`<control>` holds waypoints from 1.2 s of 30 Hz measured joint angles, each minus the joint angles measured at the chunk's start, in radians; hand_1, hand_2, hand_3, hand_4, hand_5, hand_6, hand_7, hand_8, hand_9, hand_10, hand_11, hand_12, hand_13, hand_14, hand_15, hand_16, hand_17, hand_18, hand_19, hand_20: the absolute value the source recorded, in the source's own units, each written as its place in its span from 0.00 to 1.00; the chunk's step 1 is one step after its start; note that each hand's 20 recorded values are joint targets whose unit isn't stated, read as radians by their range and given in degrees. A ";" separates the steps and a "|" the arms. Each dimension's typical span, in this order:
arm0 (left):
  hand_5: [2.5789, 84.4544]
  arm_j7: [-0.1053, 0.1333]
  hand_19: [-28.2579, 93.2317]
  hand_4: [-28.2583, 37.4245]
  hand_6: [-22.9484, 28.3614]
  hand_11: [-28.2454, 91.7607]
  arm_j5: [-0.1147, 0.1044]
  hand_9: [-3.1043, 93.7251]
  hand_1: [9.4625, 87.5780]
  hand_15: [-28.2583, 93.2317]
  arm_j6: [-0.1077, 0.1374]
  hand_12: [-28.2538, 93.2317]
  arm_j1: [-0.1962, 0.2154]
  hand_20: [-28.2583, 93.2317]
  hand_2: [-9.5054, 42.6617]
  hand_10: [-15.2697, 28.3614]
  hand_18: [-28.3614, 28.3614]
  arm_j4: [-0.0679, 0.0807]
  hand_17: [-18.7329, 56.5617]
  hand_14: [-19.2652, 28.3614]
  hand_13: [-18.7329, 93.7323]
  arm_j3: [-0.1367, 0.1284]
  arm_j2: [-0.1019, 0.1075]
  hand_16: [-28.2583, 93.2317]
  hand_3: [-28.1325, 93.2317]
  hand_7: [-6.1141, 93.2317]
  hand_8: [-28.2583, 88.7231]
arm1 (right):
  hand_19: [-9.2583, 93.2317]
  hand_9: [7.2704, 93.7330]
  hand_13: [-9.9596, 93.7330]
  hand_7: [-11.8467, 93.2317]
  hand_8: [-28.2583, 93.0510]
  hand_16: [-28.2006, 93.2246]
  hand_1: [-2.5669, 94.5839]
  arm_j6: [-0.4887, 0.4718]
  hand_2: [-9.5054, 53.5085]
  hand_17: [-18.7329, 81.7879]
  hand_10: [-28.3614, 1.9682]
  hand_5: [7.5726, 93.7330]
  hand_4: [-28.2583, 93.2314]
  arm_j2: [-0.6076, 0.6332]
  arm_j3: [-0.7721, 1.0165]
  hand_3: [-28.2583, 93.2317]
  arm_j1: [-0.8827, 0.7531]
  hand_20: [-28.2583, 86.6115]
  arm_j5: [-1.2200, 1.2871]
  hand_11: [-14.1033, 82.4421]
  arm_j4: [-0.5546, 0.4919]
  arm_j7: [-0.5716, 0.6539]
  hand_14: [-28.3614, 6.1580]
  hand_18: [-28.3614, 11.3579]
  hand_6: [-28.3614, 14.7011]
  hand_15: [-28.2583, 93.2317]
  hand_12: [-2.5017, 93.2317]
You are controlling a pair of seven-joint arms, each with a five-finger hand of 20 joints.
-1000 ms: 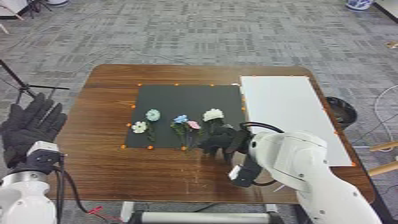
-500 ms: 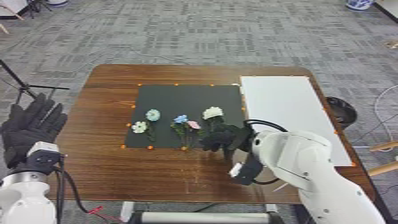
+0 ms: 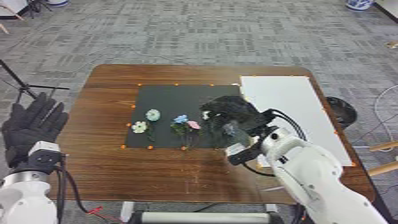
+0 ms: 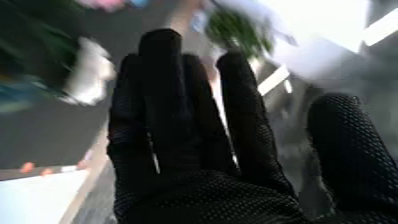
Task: Arrange flowers
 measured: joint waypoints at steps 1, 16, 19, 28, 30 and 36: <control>0.45 0.000 0.49 0.00 0.63 0.37 0.000 0.34 0.19 0.37 -0.001 0.29 0.000 0.28 0.55 0.68 0.71 0.000 0.16 0.68 0.35 0.000 0.000 0.19 0.77 0.12 0.18 | 0.59 0.48 0.50 0.22 0.16 0.36 0.19 0.036 0.42 0.36 0.32 0.49 0.06 0.005 0.003 0.83 -0.004 0.40 0.042 0.23 0.004 -0.028 0.34 0.23 0.51 0.53 0.19; 0.44 -0.010 0.45 0.00 0.62 0.35 0.013 0.32 0.16 0.33 -0.017 0.28 0.000 0.27 0.53 0.66 0.66 0.001 0.14 0.62 0.32 0.002 0.000 0.18 0.78 0.10 0.18 | 0.41 0.30 0.35 0.14 0.18 0.41 0.11 -0.135 0.39 0.26 0.41 0.33 0.05 -0.043 0.380 0.81 -0.080 0.36 0.413 0.17 0.062 -0.218 0.36 0.29 0.55 0.29 0.16; 0.42 -0.003 0.44 0.00 0.61 0.34 0.010 0.30 0.15 0.31 -0.018 0.28 -0.002 0.27 0.50 0.65 0.66 0.005 0.14 0.60 0.31 0.006 0.000 0.18 0.78 0.09 0.18 | 0.41 0.30 0.35 0.15 0.18 0.42 0.11 -0.122 0.38 0.26 0.41 0.34 0.05 -0.038 0.390 0.81 -0.092 0.36 0.413 0.17 0.060 -0.225 0.36 0.28 0.55 0.29 0.16; 0.39 0.034 0.42 0.00 0.60 0.33 -0.012 0.28 0.14 0.28 -0.019 0.28 -0.006 0.28 0.48 0.63 0.65 0.013 0.14 0.58 0.29 0.026 0.001 0.19 0.77 0.08 0.18 | 0.41 0.29 0.35 0.15 0.18 0.43 0.12 0.067 0.38 0.27 0.42 0.34 0.05 -0.032 0.393 0.82 -0.119 0.36 0.417 0.17 0.053 -0.249 0.38 0.28 0.55 0.27 0.16; 0.39 0.035 0.42 0.00 0.59 0.33 -0.019 0.28 0.14 0.28 -0.018 0.28 -0.005 0.28 0.48 0.63 0.65 0.013 0.14 0.58 0.29 0.027 0.001 0.19 0.77 0.09 0.18 | 0.41 0.29 0.35 0.15 0.18 0.43 0.12 0.050 0.38 0.27 0.42 0.34 0.05 -0.032 0.396 0.82 -0.126 0.36 0.417 0.17 0.050 -0.249 0.38 0.28 0.55 0.27 0.16; 0.38 0.025 0.42 0.00 0.59 0.32 -0.020 0.27 0.15 0.28 -0.018 0.28 -0.005 0.28 0.48 0.63 0.65 0.011 0.14 0.58 0.29 0.028 0.001 0.20 0.77 0.09 0.18 | 0.41 0.30 0.36 0.15 0.18 0.44 0.12 0.029 0.38 0.27 0.41 0.34 0.05 -0.034 0.405 0.82 -0.139 0.36 0.415 0.17 0.040 -0.253 0.37 0.28 0.55 0.28 0.16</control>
